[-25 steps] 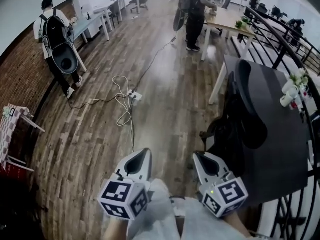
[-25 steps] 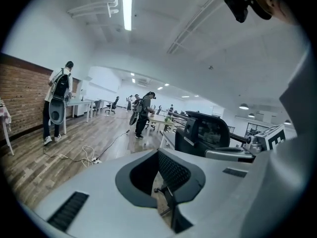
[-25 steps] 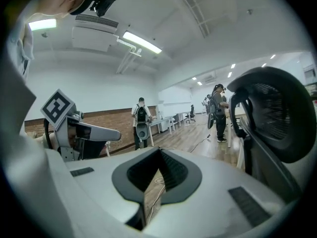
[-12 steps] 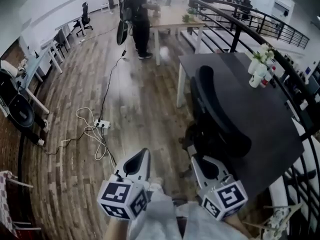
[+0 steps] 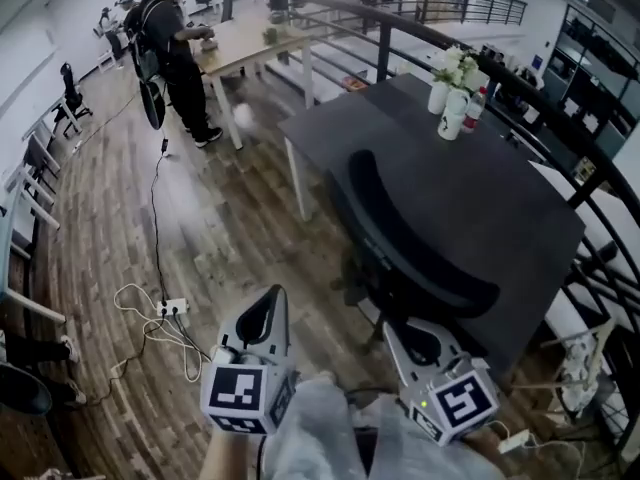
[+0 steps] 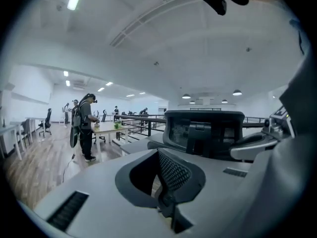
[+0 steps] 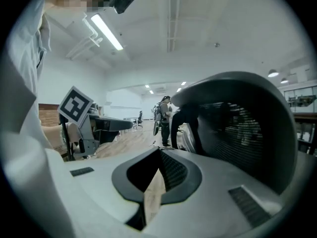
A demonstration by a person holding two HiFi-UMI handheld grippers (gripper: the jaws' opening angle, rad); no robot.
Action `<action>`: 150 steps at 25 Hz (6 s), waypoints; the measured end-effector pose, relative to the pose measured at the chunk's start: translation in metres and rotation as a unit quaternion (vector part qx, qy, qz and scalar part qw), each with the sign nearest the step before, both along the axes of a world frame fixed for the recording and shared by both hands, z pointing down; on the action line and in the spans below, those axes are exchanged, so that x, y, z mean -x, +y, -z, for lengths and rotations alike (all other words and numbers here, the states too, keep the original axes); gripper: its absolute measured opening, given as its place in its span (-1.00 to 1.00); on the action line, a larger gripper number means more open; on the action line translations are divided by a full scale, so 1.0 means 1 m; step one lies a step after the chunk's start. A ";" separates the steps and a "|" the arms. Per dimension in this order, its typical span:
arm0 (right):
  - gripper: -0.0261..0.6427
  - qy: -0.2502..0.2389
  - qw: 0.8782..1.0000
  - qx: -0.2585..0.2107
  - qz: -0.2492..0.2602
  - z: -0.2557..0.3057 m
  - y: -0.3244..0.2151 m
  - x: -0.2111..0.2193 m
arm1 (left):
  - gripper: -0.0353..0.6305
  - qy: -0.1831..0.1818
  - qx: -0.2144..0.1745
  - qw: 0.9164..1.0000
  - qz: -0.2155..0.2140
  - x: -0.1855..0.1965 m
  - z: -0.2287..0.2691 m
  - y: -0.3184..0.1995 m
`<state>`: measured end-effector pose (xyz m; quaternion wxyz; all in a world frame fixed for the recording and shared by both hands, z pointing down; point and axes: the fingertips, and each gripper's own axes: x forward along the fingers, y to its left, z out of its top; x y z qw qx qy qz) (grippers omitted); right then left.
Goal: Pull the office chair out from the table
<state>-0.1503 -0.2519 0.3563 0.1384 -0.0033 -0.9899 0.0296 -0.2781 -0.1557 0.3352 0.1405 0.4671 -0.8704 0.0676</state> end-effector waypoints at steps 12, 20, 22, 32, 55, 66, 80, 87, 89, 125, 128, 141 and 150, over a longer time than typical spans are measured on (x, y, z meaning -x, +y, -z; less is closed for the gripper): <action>-0.54 0.073 0.976 -0.121 -0.165 -0.006 -0.049 -0.032 | -0.64 -0.252 0.102 0.945 -0.180 0.062 -0.022 -0.113; -0.30 0.173 0.936 -0.211 -0.222 -0.030 -0.068 -0.066 | -0.35 -0.489 0.218 0.802 -0.266 0.084 -0.051 -0.168; -0.24 0.202 0.926 -0.237 -0.215 -0.037 -0.071 -0.071 | -0.35 -0.542 0.251 0.750 -0.284 0.092 -0.062 -0.176; -0.18 0.312 0.879 -0.323 -0.161 -0.076 -0.080 -0.065 | -0.18 -0.644 0.334 0.613 -0.314 0.118 -0.103 -0.220; -0.38 0.388 0.768 -0.469 -0.197 -0.079 -0.093 -0.070 | -0.27 -0.655 0.317 0.630 -0.271 0.114 -0.106 -0.236; -0.37 0.379 0.770 -0.467 -0.213 -0.081 -0.096 -0.072 | -0.27 -0.650 0.322 0.635 -0.265 0.114 -0.108 -0.236; -0.37 0.380 0.773 -0.455 -0.223 -0.080 -0.066 -0.073 | -0.28 -0.648 0.326 0.638 -0.259 0.115 -0.107 -0.200; -0.37 0.378 0.776 -0.454 -0.220 -0.082 -0.016 -0.065 | -0.28 -0.633 0.326 0.653 -0.257 0.121 -0.108 -0.141; -0.37 0.373 0.777 -0.456 -0.224 -0.081 0.001 -0.063 | -0.29 -0.631 0.329 0.655 -0.253 0.124 -0.108 -0.120; -0.34 0.388 0.767 -0.439 -0.261 -0.086 0.225 -0.060 | -0.29 -0.611 0.291 0.682 -0.278 0.121 -0.115 0.129; -0.34 0.389 0.766 -0.439 -0.264 -0.085 0.241 -0.058 | -0.29 -0.615 0.292 0.679 -0.276 0.125 -0.115 0.141; -0.34 0.400 0.759 -0.435 -0.275 -0.084 0.282 -0.064 | -0.29 -0.621 0.280 0.679 -0.271 0.120 -0.112 0.177; -0.33 0.397 0.757 -0.444 -0.268 -0.081 0.287 -0.067 | -0.29 -0.622 0.269 0.687 -0.264 0.113 -0.101 0.182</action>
